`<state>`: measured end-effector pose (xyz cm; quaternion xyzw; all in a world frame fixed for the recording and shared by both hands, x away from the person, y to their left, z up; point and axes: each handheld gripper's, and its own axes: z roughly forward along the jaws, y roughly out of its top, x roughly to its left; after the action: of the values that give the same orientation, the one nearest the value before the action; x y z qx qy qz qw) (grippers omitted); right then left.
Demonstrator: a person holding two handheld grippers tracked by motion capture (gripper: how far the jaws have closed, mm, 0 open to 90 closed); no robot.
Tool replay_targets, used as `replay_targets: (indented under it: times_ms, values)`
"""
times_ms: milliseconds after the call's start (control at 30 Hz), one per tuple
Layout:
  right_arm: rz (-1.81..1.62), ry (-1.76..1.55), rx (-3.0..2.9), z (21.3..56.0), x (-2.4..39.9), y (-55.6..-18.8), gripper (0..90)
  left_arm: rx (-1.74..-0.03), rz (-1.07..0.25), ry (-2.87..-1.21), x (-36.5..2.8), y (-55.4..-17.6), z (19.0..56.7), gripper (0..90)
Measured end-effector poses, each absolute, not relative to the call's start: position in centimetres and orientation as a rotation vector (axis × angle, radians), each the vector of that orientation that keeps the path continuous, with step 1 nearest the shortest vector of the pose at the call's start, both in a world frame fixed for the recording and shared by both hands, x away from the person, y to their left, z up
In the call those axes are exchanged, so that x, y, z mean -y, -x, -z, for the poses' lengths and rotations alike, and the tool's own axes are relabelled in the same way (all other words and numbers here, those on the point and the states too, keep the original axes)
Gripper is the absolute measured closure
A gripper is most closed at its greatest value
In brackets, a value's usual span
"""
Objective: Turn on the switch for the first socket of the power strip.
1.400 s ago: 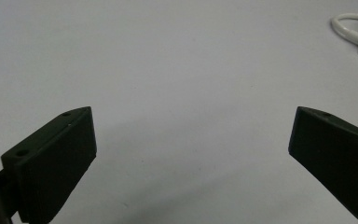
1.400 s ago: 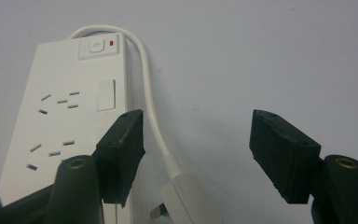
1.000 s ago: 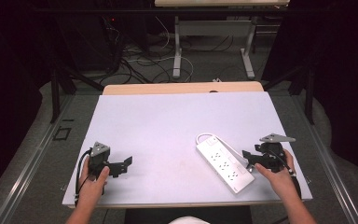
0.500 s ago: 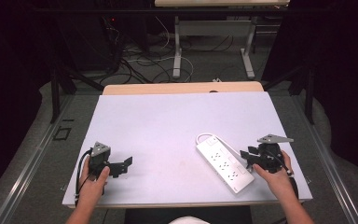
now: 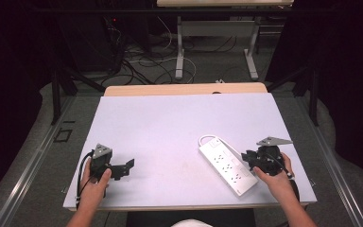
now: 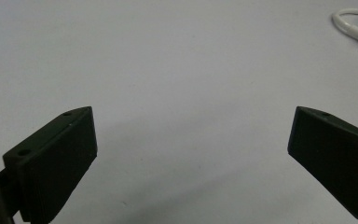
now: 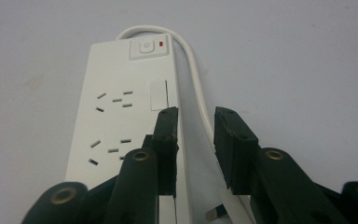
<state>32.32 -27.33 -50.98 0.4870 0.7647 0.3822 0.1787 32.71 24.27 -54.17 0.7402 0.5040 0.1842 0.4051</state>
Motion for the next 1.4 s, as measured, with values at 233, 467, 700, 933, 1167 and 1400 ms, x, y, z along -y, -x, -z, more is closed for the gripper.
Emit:
replay_targets:
  times_ms: [233, 467, 700, 933, 1167, 1400]
  values:
    - [-1.083, -1.381, -2.172, 51.1, 27.1, -32.5, 77.2, -1.276, -0.462, -1.869, -24.3, -32.7, 54.2, 1.4]
    - [-1.079, -1.372, -2.185, 51.1, 26.8, -32.7, 82.8, -1.271, -0.463, -1.877, -24.3, -32.7, 54.2, 1.5]
    - [-1.070, -1.353, -2.204, 51.2, 26.4, -33.0, 88.5, -1.272, -0.457, -1.889, -24.3, -32.7, 54.1, 1.5]
    - [-1.061, -1.347, -2.220, 51.3, 25.9, -33.3, 90.0, -1.276, -0.456, -1.885, -24.3, -32.7, 54.1, 1.5]
    - [-1.053, -1.343, -2.229, 51.4, 25.5, -33.7, 90.0, -1.277, -0.455, -1.884, -24.3, -32.7, 54.2, 1.6]
    - [-1.047, -1.353, -2.241, 51.3, 25.4, -34.1, 90.0, -1.277, -0.453, -1.888, -24.2, -32.7, 54.2, 1.6]
